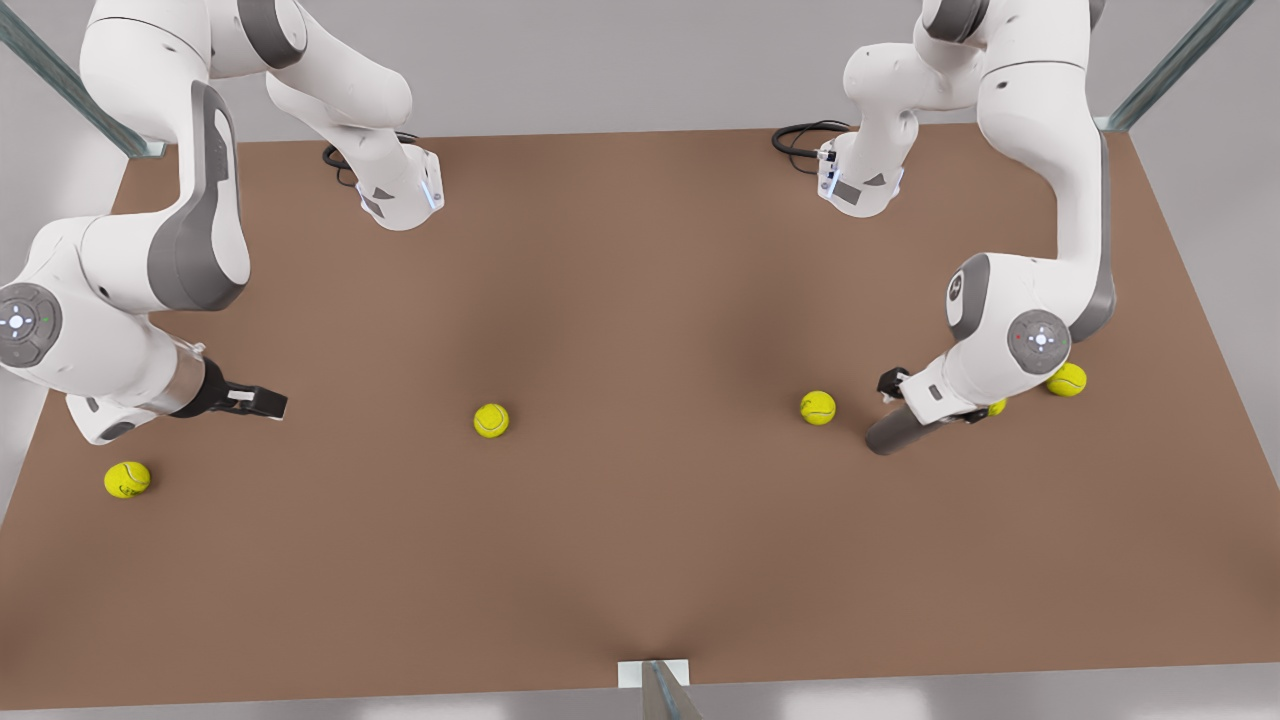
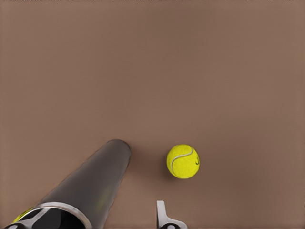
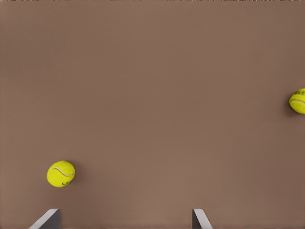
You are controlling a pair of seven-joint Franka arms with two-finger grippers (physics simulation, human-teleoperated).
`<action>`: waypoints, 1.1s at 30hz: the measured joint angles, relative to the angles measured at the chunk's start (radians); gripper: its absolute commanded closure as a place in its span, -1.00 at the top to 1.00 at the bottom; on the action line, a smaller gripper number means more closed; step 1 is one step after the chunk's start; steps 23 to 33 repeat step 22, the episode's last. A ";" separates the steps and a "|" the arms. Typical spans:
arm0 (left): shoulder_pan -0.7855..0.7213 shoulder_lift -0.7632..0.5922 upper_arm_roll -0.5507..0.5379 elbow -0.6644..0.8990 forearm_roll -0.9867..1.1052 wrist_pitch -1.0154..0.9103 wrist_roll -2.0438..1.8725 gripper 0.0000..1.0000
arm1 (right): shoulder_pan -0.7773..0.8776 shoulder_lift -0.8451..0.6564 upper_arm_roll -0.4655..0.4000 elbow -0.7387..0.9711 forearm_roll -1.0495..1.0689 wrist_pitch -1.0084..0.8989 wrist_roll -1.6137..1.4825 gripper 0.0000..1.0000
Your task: Put the tennis tube upright
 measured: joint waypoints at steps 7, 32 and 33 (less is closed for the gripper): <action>0.002 -0.033 0.000 0.105 0.001 -0.079 -0.005 1.00 | 0.003 0.002 0.005 -0.005 -0.001 0.000 0.002 1.00; 0.048 -0.113 -0.011 0.308 0.088 -0.386 -0.157 1.00 | 0.003 0.003 0.005 -0.002 -0.001 0.000 0.000 1.00; 0.048 -0.113 -0.011 0.308 0.088 -0.386 -0.157 1.00 | 0.003 0.003 0.005 -0.002 -0.001 0.000 0.000 1.00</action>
